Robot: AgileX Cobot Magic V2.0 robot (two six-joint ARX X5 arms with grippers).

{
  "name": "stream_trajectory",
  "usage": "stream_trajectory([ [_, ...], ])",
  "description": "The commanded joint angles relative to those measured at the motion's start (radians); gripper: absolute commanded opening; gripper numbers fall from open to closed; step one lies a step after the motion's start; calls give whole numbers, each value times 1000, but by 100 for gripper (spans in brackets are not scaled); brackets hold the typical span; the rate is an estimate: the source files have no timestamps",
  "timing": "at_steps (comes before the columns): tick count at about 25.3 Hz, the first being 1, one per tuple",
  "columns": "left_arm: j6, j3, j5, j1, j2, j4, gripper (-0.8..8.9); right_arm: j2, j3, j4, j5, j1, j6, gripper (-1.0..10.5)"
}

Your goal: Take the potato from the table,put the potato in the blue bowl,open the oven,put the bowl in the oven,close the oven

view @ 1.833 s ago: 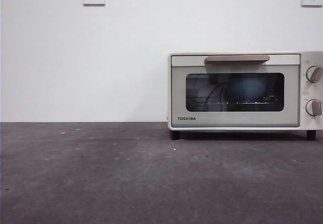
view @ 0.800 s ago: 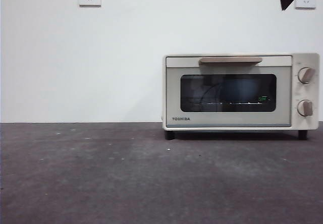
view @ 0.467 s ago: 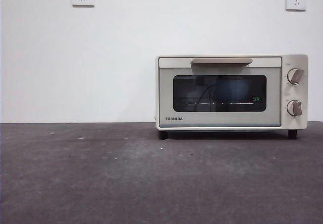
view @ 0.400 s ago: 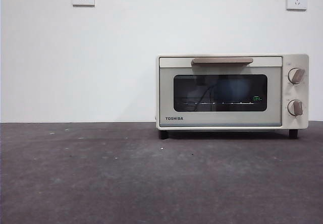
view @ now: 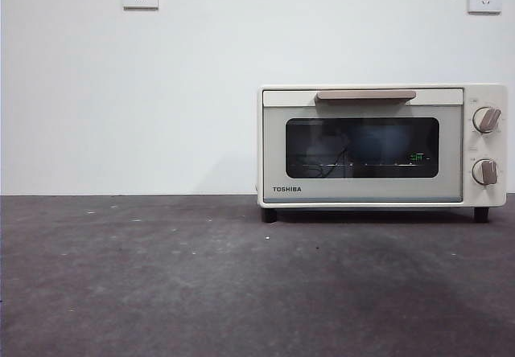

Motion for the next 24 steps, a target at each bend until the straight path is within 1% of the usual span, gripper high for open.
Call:
stream_trajectory([
  [1,-10,-10,-3,-1,0,11,-4,-86,-129,-2,-30,-56,-2,1],
  [4,-10,-10,-3,-1,3,11,-4,-129,-198,-18,-81,-105,-11,1],
  [7,-10,-10,-3,-2,3,11,-4,-166,-237,-82,-126,-126,-23,1],
  [10,-10,-10,-3,-1,3,11,-4,-241,-237,-252,-176,-126,-103,1],
  [12,-10,-10,-3,-1,4,12,-4,-252,-237,-319,-211,-126,-152,1],
  [14,-10,-9,-3,-1,5,12,-4,-253,-237,-362,-253,-126,-180,1],
  [16,-10,-9,-3,-1,8,16,-4,-253,-237,-389,-287,-125,-192,1],
  [19,-10,-9,-3,-2,18,21,-4,-253,-237,-392,-296,-124,-218,1],
  [24,-10,-9,-3,-2,27,29,-4,-253,-237,-397,-292,-124,-214,1],
])
